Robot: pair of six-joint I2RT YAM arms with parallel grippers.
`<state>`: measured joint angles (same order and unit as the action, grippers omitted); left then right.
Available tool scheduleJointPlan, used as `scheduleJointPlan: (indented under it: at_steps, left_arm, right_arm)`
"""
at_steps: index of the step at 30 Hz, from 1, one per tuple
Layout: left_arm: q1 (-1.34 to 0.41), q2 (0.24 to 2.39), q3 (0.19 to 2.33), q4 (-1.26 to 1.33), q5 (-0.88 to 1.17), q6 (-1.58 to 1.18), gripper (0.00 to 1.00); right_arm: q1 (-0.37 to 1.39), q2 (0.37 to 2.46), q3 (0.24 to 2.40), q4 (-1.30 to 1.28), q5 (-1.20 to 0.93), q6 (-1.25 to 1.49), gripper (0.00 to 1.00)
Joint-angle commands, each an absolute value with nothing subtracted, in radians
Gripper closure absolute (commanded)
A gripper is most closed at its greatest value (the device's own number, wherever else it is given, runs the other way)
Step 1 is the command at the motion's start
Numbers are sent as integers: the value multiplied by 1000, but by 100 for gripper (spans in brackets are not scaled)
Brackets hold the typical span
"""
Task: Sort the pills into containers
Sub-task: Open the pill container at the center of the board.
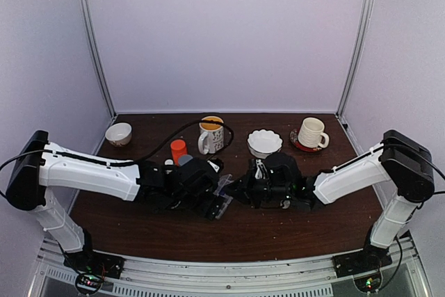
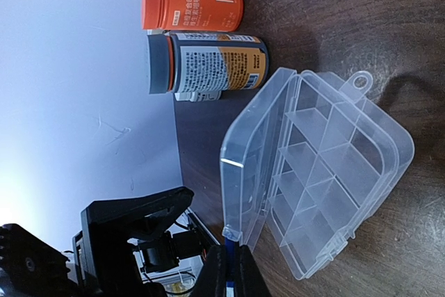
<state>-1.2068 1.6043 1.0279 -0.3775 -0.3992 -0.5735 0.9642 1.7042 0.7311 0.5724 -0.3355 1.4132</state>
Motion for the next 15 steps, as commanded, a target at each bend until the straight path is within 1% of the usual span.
scheduleJointPlan:
  at_steps: [1,5,9,11,13,15]
  left_arm:
    - [-1219,1653,1092,-406,-402,-548,11]
    - [-1228,1707,1154,-491,-469,-563,23]
    - [-1232,1737,1189,-563,-535,-595,26]
    - [-1232,1743,1198,-590,-562,-609,29]
    - [-1232,1752,1209,-618,-586,-624,36]
    - [-1234,1765,1220,-642,-601,-631,44]
  right_arm:
    - [960,1695,765,583,-331,1411,100]
    - [961,1694,767,580,-332,1413,100]
    - [960,1695,767,581,-335,1415,100]
    - [960,1697,766,583,-338,1418,100]
    - [960,1698,764,589,-338,1422,100]
    - [960,1698,760,593,-338,1425,100]
